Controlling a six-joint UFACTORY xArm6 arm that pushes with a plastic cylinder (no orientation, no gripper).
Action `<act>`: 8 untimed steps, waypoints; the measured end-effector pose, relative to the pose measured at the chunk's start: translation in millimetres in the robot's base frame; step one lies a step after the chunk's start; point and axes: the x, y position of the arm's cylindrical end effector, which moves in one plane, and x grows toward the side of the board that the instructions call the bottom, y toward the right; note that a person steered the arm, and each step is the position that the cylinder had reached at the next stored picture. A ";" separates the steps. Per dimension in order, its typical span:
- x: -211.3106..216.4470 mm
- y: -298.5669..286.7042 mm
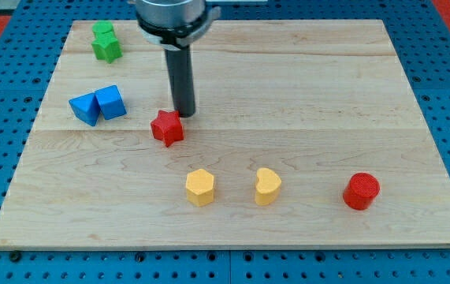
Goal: Move the red star to the bottom right of the cube
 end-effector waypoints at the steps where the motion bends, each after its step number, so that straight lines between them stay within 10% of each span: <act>1: 19.8 -25.3; 4: 22.9 55.3; 8: 72.6 -16.4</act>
